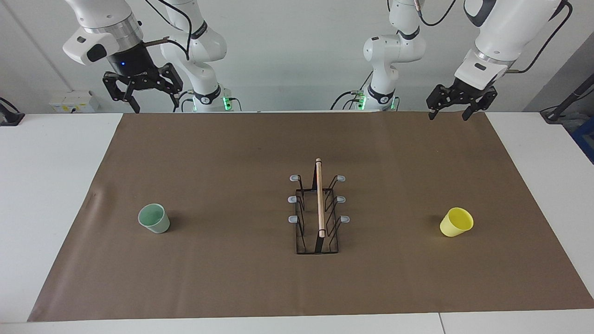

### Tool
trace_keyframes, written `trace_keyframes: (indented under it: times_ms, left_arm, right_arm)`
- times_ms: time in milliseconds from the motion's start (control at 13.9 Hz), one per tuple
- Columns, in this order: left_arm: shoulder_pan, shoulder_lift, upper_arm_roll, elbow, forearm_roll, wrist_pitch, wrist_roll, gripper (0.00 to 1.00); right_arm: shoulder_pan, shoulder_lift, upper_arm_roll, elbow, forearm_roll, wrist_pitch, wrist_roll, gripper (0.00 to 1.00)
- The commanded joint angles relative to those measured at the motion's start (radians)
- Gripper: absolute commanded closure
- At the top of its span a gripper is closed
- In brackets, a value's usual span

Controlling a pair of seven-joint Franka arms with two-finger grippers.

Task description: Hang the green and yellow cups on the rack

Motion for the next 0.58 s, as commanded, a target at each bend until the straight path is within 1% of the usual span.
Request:
trace_keyframes:
  times_ms: [0,505]
  left_arm:
    - [-0.007,-0.032,0.008,-0.035,0.005,0.009,0.014,0.00]
    - [-0.020,-0.032,0.008,-0.036,0.005,0.018,0.008,0.00]
  right_arm:
    - [-0.009,-0.016,0.001,-0.014,0.003,-0.011,-0.014,0.00]
    - [-0.009,-0.016,0.001,-0.014,0.003,-0.011,-0.014,0.00]
